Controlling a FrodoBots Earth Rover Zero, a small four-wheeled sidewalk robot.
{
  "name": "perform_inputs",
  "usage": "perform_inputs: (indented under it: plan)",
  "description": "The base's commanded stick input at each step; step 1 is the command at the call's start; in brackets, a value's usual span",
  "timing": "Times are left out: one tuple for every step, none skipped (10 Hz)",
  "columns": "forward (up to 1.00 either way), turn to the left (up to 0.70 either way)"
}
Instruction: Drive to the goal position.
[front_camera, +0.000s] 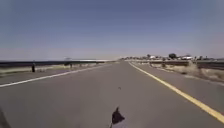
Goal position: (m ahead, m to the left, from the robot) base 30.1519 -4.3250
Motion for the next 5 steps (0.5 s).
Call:
perform_inputs:
  plan:
    - [1.0,-0.01]
    - [1.0,-0.01]
    - [1.0,-0.01]
    - [1.0,-0.01]
    - [1.0,-0.01]
